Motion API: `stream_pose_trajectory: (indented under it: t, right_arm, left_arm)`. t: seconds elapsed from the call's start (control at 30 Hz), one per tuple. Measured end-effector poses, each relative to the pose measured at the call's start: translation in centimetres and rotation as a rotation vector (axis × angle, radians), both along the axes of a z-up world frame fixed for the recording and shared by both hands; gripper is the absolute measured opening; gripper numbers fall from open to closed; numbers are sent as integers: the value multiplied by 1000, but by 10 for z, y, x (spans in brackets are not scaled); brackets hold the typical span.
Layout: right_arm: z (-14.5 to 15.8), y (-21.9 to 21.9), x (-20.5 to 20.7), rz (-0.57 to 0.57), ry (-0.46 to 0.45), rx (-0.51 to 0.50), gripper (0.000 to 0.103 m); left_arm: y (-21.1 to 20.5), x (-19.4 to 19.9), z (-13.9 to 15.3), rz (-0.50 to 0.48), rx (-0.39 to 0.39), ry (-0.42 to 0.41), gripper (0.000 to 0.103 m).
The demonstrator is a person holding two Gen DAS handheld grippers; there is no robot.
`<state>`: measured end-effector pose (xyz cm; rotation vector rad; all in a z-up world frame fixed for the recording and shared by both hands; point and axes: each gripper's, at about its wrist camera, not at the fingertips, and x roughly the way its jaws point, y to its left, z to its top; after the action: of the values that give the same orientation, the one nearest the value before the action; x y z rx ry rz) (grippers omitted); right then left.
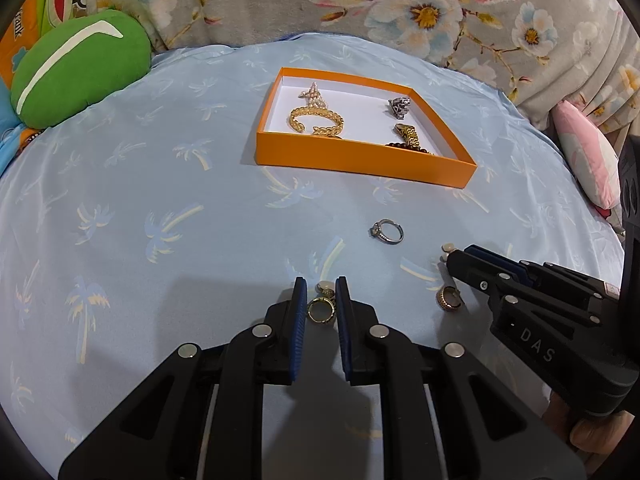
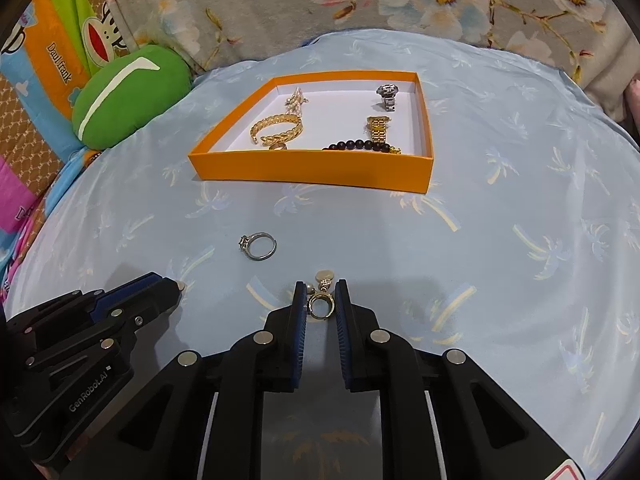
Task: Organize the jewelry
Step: 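Carry both earrings into the box and open both tools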
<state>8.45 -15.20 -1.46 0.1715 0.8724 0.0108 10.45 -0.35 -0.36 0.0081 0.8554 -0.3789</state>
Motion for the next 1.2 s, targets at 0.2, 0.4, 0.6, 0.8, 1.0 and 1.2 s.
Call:
stream_pose_trajectory:
  t: [0.2,0.4,0.6,0.8,1.0,1.2]
  right_arm:
    - [11,-6,1,-3,-32,19,13]
    - [29,-20,23,-4,-65,9,13]
    - [43,-39,67,-9,-86,17,13]
    - [48,-46,119,-11,-96,22,13]
    - [46,-54,164,-22,-90,26,13]
    - [36,-62,194,-25,-57,26,13]
  left_arm:
    - [2,1,6,1,-10,-6,14]
    - [-5,19,27,-16,10,-60,14]
    - [-21,61,48,-30,13,-104,14]
    - [-51,112,61,-57,9,-122,14]
    - [-77,164,59,-59,22,-120,14]
    - [-91,200,41,-52,37,-74,14]
